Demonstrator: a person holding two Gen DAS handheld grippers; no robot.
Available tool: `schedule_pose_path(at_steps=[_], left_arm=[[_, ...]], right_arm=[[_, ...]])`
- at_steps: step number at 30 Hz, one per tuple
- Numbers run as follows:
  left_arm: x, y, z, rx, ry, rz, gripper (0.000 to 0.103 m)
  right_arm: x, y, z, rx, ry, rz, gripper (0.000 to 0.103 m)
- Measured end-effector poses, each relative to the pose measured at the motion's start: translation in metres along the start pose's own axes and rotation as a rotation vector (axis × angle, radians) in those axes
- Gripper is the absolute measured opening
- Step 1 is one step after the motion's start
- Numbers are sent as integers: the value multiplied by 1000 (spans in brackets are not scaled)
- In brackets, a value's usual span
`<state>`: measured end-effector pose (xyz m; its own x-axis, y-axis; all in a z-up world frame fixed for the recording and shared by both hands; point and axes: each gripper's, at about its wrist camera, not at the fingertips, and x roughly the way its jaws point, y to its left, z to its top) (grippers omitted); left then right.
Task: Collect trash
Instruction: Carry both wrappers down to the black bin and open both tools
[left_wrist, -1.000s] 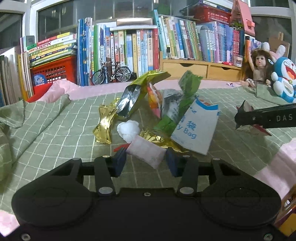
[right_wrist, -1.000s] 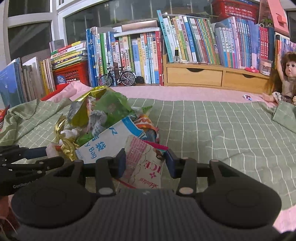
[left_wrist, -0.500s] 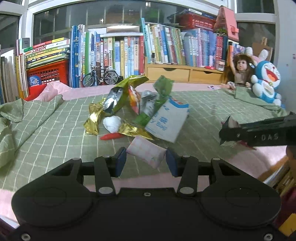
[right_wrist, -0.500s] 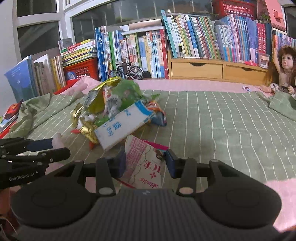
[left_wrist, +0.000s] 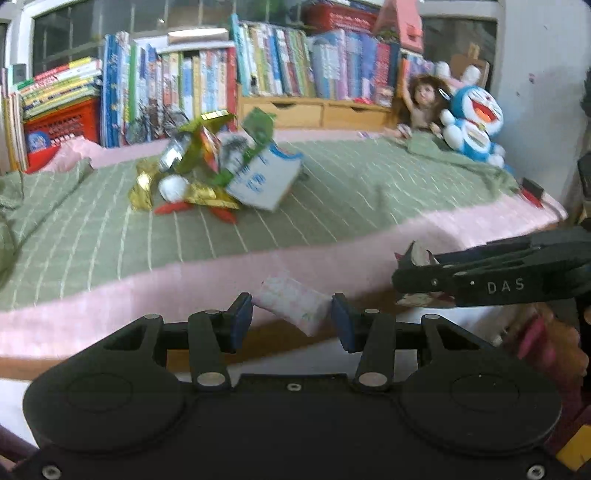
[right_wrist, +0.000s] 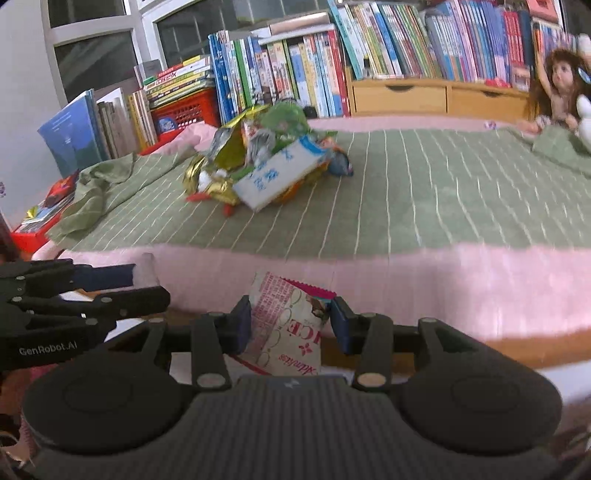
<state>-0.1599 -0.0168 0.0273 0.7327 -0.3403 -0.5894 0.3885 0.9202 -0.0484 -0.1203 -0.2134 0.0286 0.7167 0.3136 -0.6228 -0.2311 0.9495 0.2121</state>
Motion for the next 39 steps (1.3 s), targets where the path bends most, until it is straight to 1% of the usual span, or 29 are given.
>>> schedule_pose_path(at_steps=[4, 6, 10, 13, 15, 20, 23, 24, 26, 28, 31, 36, 39], left_arm=[[0, -7, -19, 26, 60, -18, 45], [4, -9, -28, 23, 99, -24, 45], [8, -10, -41, 20, 157, -62, 44], [16, -12, -49, 26, 196, -84, 45], [23, -13, -54, 26, 225, -98, 45], [46, -15, -69, 34, 295, -103, 45], [60, -13, -77, 30, 333, -112, 45], [67, -13, -82, 32, 345, -112, 45], [83, -12, -90, 25, 372, -89, 45], [98, -9, -98, -3, 408, -85, 45], [114, -7, -107, -38, 441, -97, 45], [140, -9, -121, -41, 480, -70, 45], [148, -9, -126, -47, 497, -74, 45]], right_arm=[[-5, -1, -18, 4, 51, 2, 47], [-4, -3, -24, 5, 88, 7, 47], [-7, -2, -35, -27, 133, 12, 47], [-3, -4, -42, -14, 171, 25, 47], [3, -5, -48, -5, 200, 27, 47], [22, -6, -60, 11, 264, 26, 47], [33, -9, -65, 23, 287, 22, 48], [37, -10, -68, 26, 298, 18, 48], [50, -14, -74, 43, 329, 10, 48], [62, -19, -81, 60, 361, -5, 48], [76, -21, -90, 66, 392, -14, 48], [99, -23, -103, 87, 432, -25, 49], [108, -26, -107, 116, 454, -35, 49]])
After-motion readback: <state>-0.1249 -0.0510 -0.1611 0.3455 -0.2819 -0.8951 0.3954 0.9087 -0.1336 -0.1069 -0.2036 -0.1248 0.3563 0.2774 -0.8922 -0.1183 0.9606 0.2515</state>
